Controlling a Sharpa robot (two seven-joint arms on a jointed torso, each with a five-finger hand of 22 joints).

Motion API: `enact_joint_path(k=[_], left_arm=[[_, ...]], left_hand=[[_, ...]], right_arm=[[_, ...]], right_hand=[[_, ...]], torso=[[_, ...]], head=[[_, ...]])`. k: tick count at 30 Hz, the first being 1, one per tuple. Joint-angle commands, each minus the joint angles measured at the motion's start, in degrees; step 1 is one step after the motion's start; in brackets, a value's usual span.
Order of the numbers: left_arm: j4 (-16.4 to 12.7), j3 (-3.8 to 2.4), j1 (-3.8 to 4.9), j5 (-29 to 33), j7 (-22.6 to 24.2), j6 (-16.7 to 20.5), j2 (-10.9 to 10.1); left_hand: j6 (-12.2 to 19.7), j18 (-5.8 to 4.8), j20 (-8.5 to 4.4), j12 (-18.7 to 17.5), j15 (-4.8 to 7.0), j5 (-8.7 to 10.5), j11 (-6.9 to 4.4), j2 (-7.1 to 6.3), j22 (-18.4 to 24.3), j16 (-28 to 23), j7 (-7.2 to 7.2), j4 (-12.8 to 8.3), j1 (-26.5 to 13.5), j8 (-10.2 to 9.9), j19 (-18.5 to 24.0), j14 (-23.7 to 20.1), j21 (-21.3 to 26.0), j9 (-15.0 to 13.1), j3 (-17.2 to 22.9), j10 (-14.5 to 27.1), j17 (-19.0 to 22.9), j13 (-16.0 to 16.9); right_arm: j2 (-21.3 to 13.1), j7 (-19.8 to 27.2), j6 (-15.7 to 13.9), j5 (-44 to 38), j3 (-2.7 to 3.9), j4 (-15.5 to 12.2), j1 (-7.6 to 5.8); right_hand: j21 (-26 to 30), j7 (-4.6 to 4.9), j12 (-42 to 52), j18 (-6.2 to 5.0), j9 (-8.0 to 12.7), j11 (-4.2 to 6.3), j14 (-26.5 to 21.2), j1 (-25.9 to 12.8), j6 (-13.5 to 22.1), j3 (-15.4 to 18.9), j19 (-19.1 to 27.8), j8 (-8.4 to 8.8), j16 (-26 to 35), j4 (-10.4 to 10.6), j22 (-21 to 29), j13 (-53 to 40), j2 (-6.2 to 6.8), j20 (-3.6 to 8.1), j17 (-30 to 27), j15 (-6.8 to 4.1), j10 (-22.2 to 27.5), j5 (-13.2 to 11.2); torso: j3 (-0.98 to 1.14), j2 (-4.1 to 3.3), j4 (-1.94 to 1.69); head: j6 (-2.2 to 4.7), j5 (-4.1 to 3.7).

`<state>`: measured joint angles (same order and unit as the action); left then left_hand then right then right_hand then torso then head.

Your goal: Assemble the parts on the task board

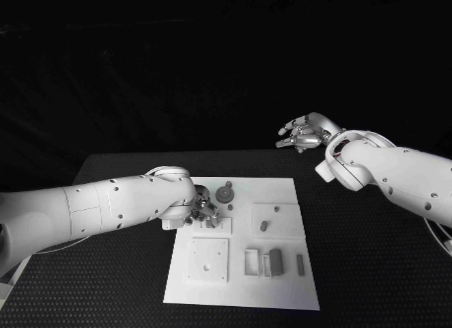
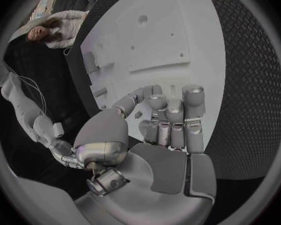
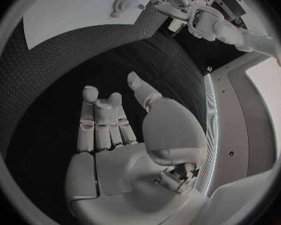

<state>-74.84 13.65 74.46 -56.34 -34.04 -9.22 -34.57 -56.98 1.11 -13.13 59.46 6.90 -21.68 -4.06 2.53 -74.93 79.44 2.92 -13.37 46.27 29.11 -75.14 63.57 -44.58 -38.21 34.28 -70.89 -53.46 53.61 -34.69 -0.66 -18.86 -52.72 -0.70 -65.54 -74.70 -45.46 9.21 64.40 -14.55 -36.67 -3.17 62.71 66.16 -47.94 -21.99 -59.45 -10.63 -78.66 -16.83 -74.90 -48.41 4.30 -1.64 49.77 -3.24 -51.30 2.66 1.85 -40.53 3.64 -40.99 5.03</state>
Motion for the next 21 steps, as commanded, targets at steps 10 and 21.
enact_joint_path(k=[10,21], left_arm=[[-0.2,-0.02,-0.05,-3.7,0.2,0.0,0.2],[-0.1,-0.02,-0.26,-3.9,0.2,-1.0,0.5]], left_hand=[[-5.1,3.63,-2.85,0.3,4.87,0.26,-1.92,0.26,-1.2,0.4,-2.70,0.6,0.8,-0.1,-0.9,1.7,-0.2,-17.8,1.3,1.6,0.2,-0.1],[-5.3,3.65,-2.84,0.3,4.89,0.33,-1.95,0.18,-1.2,0.5,-2.74,0.5,0.9,-0.1,-0.9,1.7,-0.3,-17.8,1.4,1.6,0.3,-0.2]], right_arm=[[0.1,-0.1,0.7,0.1,0.05,-0.1,-0.02],[0.3,-0.1,1.0,0.1,0.04,-0.1,-0.01]], right_hand=[[0.1,0.30,0.2,-0.45,0.1,0.10,-0.4,0.1,0.0,0.3,0.0,0.40,-0.3,0.0,-0.4,0.1,-0.22,-0.22,-0.1,0.09,0.2,0.1],[0.1,0.29,0.3,-0.45,0.1,0.10,-0.4,0.1,0.0,0.4,0.0,0.38,-0.3,0.0,-0.4,0.1,-0.26,-0.22,-0.1,0.09,0.2,0.1]], torso=[[-0.03,-0.02,-0.05],[-0.02,0.00,-0.07]], head=[[-0.03,-0.04],[-0.29,-0.06]])
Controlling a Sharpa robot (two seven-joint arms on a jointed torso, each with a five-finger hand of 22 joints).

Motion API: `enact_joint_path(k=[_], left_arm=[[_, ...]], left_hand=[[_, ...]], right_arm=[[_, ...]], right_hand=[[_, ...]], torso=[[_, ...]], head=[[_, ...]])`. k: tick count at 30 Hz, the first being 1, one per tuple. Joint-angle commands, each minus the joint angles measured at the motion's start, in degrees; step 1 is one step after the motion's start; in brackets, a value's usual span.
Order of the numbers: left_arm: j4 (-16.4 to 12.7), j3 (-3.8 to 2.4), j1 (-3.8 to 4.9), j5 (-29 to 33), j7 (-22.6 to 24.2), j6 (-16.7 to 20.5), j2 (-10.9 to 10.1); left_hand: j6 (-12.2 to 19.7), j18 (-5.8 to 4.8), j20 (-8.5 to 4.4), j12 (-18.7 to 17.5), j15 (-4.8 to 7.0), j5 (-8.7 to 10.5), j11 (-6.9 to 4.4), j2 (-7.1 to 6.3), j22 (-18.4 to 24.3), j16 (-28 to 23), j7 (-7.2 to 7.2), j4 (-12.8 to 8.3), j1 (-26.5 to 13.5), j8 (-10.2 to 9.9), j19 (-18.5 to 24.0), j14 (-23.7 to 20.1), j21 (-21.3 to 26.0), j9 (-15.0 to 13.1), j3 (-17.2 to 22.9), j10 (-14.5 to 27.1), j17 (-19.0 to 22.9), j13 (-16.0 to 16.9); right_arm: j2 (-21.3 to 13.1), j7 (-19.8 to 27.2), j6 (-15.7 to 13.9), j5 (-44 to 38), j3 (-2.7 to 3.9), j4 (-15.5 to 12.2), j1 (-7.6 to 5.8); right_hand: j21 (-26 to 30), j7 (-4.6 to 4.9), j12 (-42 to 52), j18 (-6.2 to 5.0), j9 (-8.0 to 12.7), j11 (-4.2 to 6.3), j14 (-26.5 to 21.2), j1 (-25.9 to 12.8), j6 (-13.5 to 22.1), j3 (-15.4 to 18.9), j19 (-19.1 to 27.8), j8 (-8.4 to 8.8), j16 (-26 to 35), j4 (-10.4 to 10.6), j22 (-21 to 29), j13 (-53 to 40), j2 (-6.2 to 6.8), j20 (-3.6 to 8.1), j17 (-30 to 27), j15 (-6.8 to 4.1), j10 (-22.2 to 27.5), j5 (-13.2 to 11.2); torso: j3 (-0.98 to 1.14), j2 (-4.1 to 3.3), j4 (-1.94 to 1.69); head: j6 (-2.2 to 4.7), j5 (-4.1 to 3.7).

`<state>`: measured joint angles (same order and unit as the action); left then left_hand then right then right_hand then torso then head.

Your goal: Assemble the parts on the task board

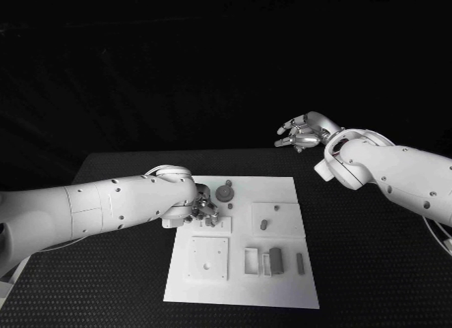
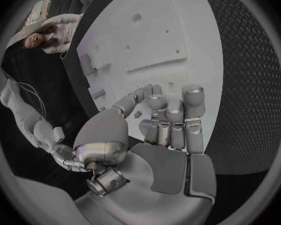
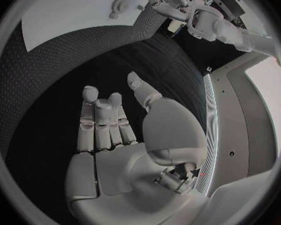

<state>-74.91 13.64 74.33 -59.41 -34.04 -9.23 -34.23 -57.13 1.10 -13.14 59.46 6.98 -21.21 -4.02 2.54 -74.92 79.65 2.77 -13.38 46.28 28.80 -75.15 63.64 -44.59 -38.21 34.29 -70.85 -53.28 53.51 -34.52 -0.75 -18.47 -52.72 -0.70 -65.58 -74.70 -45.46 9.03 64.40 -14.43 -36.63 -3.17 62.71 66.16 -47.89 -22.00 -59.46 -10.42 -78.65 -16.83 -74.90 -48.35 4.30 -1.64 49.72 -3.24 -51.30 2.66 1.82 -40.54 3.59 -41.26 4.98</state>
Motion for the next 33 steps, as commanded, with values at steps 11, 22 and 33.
enact_joint_path(k=[11,22,33], left_arm=[[-0.1,-0.02,-0.19,-0.3,0.2,-1.6,0.3],[0.1,-0.02,-0.20,-0.3,0.0,-1.7,0.3],[0.1,-0.02,-0.20,-0.3,0.0,-2.3,0.3]], left_hand=[[-5.2,3.61,-2.77,0.3,4.81,-0.06,-1.99,0.03,-1.2,0.3,-2.58,0.6,0.8,0.2,-0.8,1.5,-0.2,-17.7,1.3,1.7,0.2,-0.2],[-5.2,3.59,-2.74,0.2,4.81,0.01,-1.98,-0.03,-1.1,0.3,-2.57,0.8,0.8,0.1,-0.8,1.5,-0.2,-17.6,1.2,1.7,0.4,-0.3],[-5.0,3.63,-2.76,0.2,4.70,3.46,-1.86,-2.57,-1.1,0.7,-2.44,3.4,-0.9,-0.3,-0.5,1.1,-0.1,-17.1,0.3,1.8,1.3,-0.8]], right_arm=[[0.1,0.0,0.7,0.1,0.05,-0.2,0.00],[0.1,0.0,0.7,0.1,0.05,-0.1,0.01],[0.2,0.0,1.2,0.1,0.05,-0.1,0.02]], right_hand=[[0.1,0.46,0.3,-0.57,0.1,0.10,-0.4,0.1,-0.1,0.4,0.0,0.17,-0.3,0.0,-0.4,0.1,-0.30,-0.23,-0.1,0.09,0.2,0.1],[0.1,0.46,0.3,-0.57,0.1,0.10,-0.4,0.1,-0.1,0.4,0.0,0.17,-0.4,0.0,-0.4,0.1,-0.32,-0.23,-0.1,0.08,0.2,0.1],[0.2,0.46,0.3,-0.57,0.1,0.10,-0.4,0.1,-0.1,0.5,0.0,0.18,-0.4,0.0,-0.4,0.1,-0.32,-0.24,-0.1,0.09,0.3,0.1]], torso=[[0.03,0.02,0.03],[0.05,0.01,0.03],[0.02,0.02,0.03]], head=[[-0.22,-0.06],[-0.34,-0.02],[-0.52,0.02]])
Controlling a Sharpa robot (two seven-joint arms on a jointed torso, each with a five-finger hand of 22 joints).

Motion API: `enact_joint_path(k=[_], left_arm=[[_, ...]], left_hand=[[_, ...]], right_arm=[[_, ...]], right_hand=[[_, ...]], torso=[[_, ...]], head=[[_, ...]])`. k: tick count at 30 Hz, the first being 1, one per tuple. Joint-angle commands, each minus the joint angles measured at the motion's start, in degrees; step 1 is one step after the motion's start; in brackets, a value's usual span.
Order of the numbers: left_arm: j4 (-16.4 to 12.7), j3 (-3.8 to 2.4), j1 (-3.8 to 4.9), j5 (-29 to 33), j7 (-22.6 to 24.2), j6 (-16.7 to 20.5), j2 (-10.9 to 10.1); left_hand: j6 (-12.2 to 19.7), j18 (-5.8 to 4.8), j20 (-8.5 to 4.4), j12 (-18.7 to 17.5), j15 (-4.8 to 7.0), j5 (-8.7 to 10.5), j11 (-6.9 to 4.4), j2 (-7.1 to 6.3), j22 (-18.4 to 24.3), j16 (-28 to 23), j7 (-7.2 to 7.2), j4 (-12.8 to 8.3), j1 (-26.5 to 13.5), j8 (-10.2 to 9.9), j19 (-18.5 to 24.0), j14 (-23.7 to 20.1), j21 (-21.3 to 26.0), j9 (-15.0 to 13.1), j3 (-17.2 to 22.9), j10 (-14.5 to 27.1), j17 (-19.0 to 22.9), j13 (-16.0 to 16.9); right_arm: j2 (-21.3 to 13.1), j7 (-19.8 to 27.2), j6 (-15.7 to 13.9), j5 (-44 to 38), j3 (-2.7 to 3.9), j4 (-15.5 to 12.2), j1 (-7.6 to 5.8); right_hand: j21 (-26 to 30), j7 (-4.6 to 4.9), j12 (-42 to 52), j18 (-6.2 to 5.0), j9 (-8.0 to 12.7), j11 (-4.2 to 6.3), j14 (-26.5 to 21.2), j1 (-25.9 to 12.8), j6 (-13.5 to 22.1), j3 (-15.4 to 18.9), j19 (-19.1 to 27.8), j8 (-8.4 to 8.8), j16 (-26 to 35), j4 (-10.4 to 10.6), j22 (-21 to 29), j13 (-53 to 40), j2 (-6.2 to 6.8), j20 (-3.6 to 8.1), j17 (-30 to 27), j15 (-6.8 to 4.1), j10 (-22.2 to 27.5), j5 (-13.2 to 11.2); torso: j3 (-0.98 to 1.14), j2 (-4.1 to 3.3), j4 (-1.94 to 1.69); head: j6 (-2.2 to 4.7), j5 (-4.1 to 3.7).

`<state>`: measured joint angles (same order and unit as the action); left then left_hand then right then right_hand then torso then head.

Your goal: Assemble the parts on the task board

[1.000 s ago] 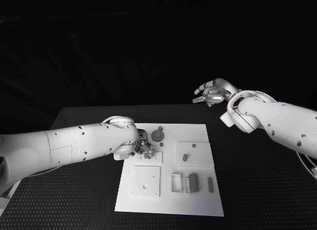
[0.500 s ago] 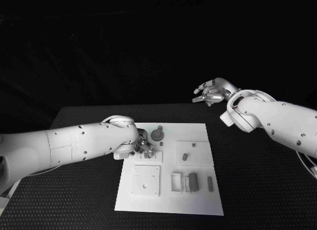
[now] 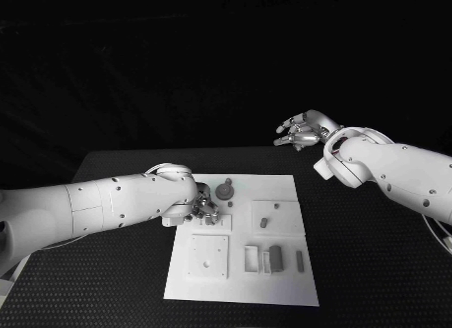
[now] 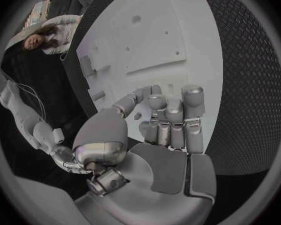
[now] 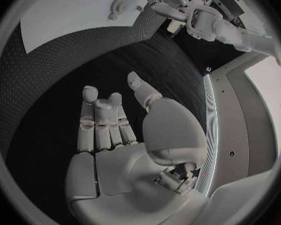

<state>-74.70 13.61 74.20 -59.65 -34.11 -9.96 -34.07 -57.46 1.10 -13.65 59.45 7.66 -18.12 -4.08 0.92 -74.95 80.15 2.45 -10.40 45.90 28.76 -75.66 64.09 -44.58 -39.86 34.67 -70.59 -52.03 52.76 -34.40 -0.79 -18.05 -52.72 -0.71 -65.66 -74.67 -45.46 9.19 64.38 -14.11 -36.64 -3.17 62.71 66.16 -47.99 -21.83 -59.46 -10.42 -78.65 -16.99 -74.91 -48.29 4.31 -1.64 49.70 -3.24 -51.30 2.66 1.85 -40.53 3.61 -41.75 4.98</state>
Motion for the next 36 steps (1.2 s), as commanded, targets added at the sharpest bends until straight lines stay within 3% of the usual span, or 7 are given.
enact_joint_path(k=[1,9,23,24,26,27,36], left_arm=[[-0.1,0.01,-0.07,-0.1,0.1,-1.6,0.1],[0.1,0.01,-0.07,-0.1,0.0,-1.6,0.1],[0.2,0.01,-0.07,-0.1,0.0,-1.3,0.0],[0.1,0.01,-0.07,-0.1,0.0,-1.3,0.0],[0.1,0.01,-0.07,-0.1,0.1,-0.9,0.0],[0.1,0.01,-0.07,-0.1,0.2,-0.3,0.0],[0.2,0.00,-0.07,-0.1,0.2,-0.1,-0.1]], left_hand=[[-4.7,3.64,-2.26,0.2,4.03,0.43,-1.80,-1.14,-1.0,0.3,-2.11,0.5,-0.6,-0.3,0.0,0.6,-0.1,-15.4,-0.1,1.6,0.2,-0.1],[-4.7,3.69,-2.28,0.3,4.06,0.83,-1.83,-2.13,-1.0,0.5,-2.14,1.7,-1.6,-0.3,0.1,0.5,-0.1,-15.3,-0.4,1.6,0.5,-0.3],[-4.8,3.75,-2.30,0.4,4.11,1.10,-1.86,-2.49,-1.0,0.7,-2.19,2.5,-2.4,-0.3,0.1,0.5,-0.1,-15.3,-0.6,1.6,0.8,-0.4],[-4.8,3.77,-2.31,0.4,4.12,1.44,-1.87,-2.73,-1.0,0.7,-2.22,2.8,-2.7,-0.3,0.1,0.5,-0.1,-15.3,-0.7,1.6,0.9,-0.4],[-4.8,3.88,-2.36,0.5,4.18,4.96,-1.89,-3.62,-1.0,0.9,-2.31,3.6,-3.3,-0.2,0.1,0.4,0.0,-15.3,-0.8,1.6,1.1,-0.5],[-4.8,3.92,-2.37,0.5,4.20,5.62,-1.94,-3.95,-1.0,0.9,-2.31,3.8,-3.4,-0.2,0.1,0.4,0.0,-15.3,-0.7,1.6,1.2,-0.5],[-4.8,4.03,-2.35,0.6,4.31,5.71,-2.05,-3.20,-1.1,1.2,-2.36,3.1,-2.4,0.0,0.0,0.4,-0.1,-15.4,-0.3,1.6,1.4,-0.6]], right_arm=[[0.1,0.0,0.8,0.1,0.05,0.0,0.01],[0.1,-0.1,1.3,0.1,0.05,-0.1,0.02],[0.0,-0.2,1.4,0.0,0.04,-0.2,0.03],[0.0,-0.2,1.4,0.0,0.04,-0.2,0.04],[0.0,-0.2,1.4,0.0,0.04,-0.2,0.05],[0.0,-0.2,1.4,0.0,0.04,-0.2,0.07],[0.0,-0.2,1.5,0.0,0.04,-0.2,0.12]], right_hand=[[0.2,0.31,0.3,-0.89,0.1,0.10,-0.4,0.1,0.0,0.3,0.0,0.18,-0.4,0.1,-0.4,0.1,-0.32,-0.24,-0.1,0.09,0.3,0.1],[0.2,0.30,0.3,-0.89,0.1,0.11,-0.4,0.1,0.0,0.4,0.0,0.18,-0.4,0.1,-0.4,0.1,-0.33,-0.24,-0.1,0.09,0.3,0.1],[0.2,0.19,0.4,-0.89,-0.1,0.20,-0.5,0.0,-0.6,0.5,0.1,-0.09,-0.3,0.1,-0.4,0.2,-0.39,-0.29,-0.2,0.00,0.3,0.1],[0.2,0.19,0.4,-0.89,-0.1,0.20,-0.5,0.0,-0.6,0.5,0.1,-0.09,-0.3,0.1,-0.4,0.2,-0.39,-0.29,-0.2,0.00,0.3,0.1],[0.2,0.19,0.4,-0.89,0.0,0.21,-0.5,0.0,-0.5,0.5,0.1,-0.08,-0.3,0.1,-0.4,0.2,-0.40,-0.29,-0.2,0.00,0.3,0.1],[0.2,0.19,0.4,-0.89,0.0,0.21,-0.5,0.0,-0.5,0.5,0.1,-0.08,-0.3,0.1,-0.4,0.2,-0.40,-0.29,-0.2,0.00,0.3,0.1],[0.2,0.19,0.4,-0.89,0.0,0.21,-0.5,0.0,-0.5,0.5,0.1,-0.05,-0.3,0.1,-0.4,0.2,-0.42,-0.29,-0.2,-0.01,0.3,0.1]], torso=[[0.00,0.02,0.00],[0.01,0.02,0.02],[0.00,0.03,-0.01],[0.01,0.01,-0.01],[-0.02,0.00,-0.01],[-0.02,0.00,0.00],[0.01,0.01,-0.01]], head=[[-0.06,0.00],[-0.08,0.04],[-0.17,0.09],[-0.16,0.09],[-0.16,0.07],[-0.09,0.07],[-0.20,0.05]])
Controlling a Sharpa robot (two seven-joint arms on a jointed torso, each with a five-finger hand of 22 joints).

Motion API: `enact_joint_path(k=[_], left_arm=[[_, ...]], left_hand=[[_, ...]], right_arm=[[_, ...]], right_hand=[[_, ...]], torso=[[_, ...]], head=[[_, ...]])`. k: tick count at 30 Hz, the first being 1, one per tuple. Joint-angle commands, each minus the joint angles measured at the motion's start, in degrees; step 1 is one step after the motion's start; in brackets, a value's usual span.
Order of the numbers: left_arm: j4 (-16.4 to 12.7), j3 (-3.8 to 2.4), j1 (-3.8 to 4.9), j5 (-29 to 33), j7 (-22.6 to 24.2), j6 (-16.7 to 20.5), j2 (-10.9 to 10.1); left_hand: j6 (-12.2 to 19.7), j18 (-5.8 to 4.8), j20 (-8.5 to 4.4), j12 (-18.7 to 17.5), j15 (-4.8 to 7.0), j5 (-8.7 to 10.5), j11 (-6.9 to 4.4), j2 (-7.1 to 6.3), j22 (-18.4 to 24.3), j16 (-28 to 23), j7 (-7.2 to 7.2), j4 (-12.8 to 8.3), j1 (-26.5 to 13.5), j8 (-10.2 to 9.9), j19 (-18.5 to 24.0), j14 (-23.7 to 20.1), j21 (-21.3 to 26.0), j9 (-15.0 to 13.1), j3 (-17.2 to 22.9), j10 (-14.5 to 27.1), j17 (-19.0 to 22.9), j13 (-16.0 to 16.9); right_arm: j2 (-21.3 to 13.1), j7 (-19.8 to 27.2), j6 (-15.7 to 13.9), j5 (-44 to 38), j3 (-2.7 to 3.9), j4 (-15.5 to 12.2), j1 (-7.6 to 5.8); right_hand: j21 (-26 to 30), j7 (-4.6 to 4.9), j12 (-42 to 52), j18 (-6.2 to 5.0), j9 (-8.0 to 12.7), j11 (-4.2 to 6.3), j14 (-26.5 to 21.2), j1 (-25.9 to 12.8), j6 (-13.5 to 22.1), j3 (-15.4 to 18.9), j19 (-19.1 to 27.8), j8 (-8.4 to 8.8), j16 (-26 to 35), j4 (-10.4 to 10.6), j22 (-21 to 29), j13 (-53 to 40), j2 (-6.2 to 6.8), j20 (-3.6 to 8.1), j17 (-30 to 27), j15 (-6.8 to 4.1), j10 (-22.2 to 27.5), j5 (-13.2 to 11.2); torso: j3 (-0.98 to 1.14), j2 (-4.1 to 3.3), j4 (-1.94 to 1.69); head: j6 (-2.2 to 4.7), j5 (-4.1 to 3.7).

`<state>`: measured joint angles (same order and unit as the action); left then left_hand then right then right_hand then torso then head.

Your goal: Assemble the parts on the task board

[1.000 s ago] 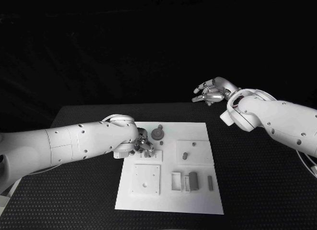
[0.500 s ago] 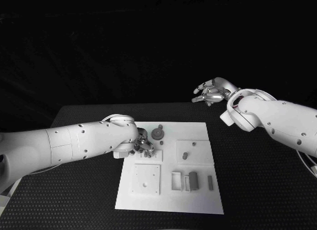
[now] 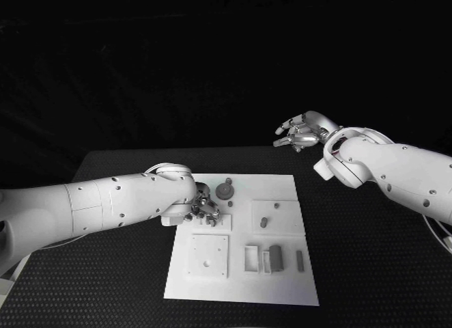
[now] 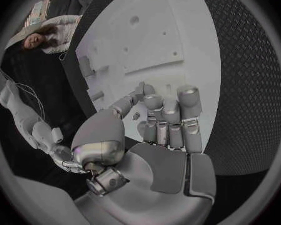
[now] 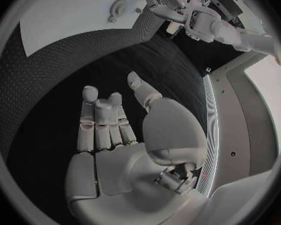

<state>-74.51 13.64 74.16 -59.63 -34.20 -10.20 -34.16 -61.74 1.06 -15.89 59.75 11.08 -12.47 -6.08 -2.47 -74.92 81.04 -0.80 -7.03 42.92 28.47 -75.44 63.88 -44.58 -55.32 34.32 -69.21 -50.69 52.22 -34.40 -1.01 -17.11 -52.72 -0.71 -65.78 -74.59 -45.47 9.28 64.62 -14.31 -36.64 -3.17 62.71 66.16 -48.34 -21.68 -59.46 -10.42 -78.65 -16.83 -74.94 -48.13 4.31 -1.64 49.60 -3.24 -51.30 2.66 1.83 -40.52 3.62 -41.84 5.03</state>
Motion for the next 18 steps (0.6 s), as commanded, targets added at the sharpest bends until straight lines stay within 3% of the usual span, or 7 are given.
enact_joint_path(k=[1,5,7,11,18], left_arm=[[-0.1,-0.02,-0.04,-0.1,0.3,0.2,0.0],[-0.1,-0.02,-0.04,-0.1,0.5,0.0,0.0],[-0.1,-0.02,-0.04,0.2,0.6,0.2,-0.1],[-0.2,-0.02,-0.04,0.6,0.8,0.5,-0.1],[-0.9,-0.03,-0.11,-0.9,1.5,4.5,-0.7]], left_hand=[[-0.5,4.08,-0.10,0.3,0.87,-0.03,-0.03,0.19,-1.1,0.3,0.90,-0.4,0.7,0.2,-0.2,0.6,-0.1,0.0,0.1,0.3,0.1,-0.1],[-0.3,4.09,-0.03,0.4,0.79,-1.14,0.04,0.67,-1.1,0.4,1.01,-1.9,1.8,0.2,-0.1,0.4,-0.2,0.0,0.2,0.4,0.4,-0.2],[-0.2,4.11,-0.01,0.5,0.75,-4.38,0.06,1.80,-1.1,0.6,1.07,-3.9,3.4,0.3,-0.1,0.3,-0.2,0.0,0.6,0.4,0.6,-0.3],[-0.2,4.06,0.05,0.5,0.70,-6.53,0.13,3.56,-1.1,0.8,1.11,-6.2,5.9,0.3,-0.1,0.2,-0.3,0.1,1.5,0.5,0.9,-0.4],[-0.1,3.96,0.10,0.6,0.59,-6.43,0.25,4.63,-1.1,0.9,1.19,-6.9,7.0,0.3,-0.1,0.1,-0.3,0.1,1.5,0.6,1.2,-0.5]], right_arm=[[0.0,0.0,0.6,0.0,0.05,0.0,0.04],[0.1,0.0,0.7,0.0,0.05,0.0,0.08],[0.1,0.0,0.8,0.0,0.05,0.0,0.10],[0.1,0.0,0.9,0.0,0.05,0.1,0.15],[0.1,0.0,1.0,0.0,0.05,0.1,0.26]], right_hand=[[0.2,0.10,0.2,-0.69,0.0,0.21,-0.5,0.0,-0.2,0.4,0.1,-0.05,-0.3,0.0,-0.4,0.1,-0.42,-0.29,-0.1,-0.02,0.3,0.1],[0.2,0.10,0.2,-0.69,0.0,0.21,-0.5,0.0,-0.1,0.4,0.1,-0.04,-0.3,0.0,-0.4,0.1,-0.44,-0.30,-0.1,-0.02,0.3,0.1],[0.2,0.09,0.2,-0.69,0.0,0.21,-0.5,0.0,-0.1,0.4,0.1,-0.04,-0.3,0.0,-0.4,0.1,-0.45,-0.30,-0.1,-0.02,0.3,0.1],[0.2,0.09,0.2,-0.69,0.0,0.21,-0.5,0.0,-0.1,0.4,0.1,-0.04,-0.3,0.0,-0.4,0.1,-0.47,-0.30,-0.1,-0.02,0.3,0.1],[0.2,0.09,0.2,-0.69,0.0,0.22,-0.5,-0.1,-0.2,0.5,0.1,-0.04,-0.3,0.0,-0.4,0.1,-0.50,-0.31,-0.1,-0.02,0.3,0.1]], torso=[[0.03,-0.01,-0.04],[0.01,-0.01,-0.05],[-0.01,-0.01,-0.05],[-0.01,-0.02,-0.01],[0.02,-0.01,0.02]], head=[[-0.15,0.01],[-0.12,0.01],[-0.10,0.02],[-0.15,0.05],[-0.16,0.01]])
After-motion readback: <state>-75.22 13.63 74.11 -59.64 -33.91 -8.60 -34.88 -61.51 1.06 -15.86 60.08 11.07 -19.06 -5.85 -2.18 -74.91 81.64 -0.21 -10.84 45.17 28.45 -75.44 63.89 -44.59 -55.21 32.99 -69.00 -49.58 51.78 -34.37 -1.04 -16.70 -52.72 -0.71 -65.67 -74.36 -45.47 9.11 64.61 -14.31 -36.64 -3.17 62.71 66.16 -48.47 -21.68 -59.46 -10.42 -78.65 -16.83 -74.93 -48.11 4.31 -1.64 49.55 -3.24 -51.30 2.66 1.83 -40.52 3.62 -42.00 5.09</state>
